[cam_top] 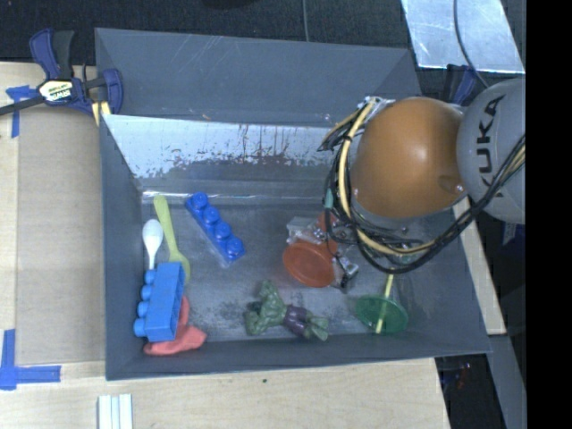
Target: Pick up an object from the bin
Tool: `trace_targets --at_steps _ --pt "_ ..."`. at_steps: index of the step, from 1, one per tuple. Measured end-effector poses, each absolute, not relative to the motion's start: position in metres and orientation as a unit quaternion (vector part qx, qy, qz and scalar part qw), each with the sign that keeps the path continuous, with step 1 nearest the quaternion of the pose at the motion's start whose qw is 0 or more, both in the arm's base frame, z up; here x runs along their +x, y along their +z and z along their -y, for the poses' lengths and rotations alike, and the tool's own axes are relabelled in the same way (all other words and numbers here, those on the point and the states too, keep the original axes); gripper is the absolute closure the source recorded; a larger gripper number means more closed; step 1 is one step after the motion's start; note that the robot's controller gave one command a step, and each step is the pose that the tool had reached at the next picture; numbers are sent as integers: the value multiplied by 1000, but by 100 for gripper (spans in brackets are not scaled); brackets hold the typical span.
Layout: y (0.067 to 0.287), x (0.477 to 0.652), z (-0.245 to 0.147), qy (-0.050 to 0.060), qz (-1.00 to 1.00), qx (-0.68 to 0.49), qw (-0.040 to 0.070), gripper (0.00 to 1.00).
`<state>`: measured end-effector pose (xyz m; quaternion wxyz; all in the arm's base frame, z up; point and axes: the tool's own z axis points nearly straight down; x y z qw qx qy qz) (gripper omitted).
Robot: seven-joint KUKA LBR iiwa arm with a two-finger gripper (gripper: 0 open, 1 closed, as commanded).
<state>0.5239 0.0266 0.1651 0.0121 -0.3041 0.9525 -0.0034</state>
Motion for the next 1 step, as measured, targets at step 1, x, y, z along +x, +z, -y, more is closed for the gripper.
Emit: trace_targets --at_steps 1 --pt "185 525 -27 -4 -953 -304 14 100"
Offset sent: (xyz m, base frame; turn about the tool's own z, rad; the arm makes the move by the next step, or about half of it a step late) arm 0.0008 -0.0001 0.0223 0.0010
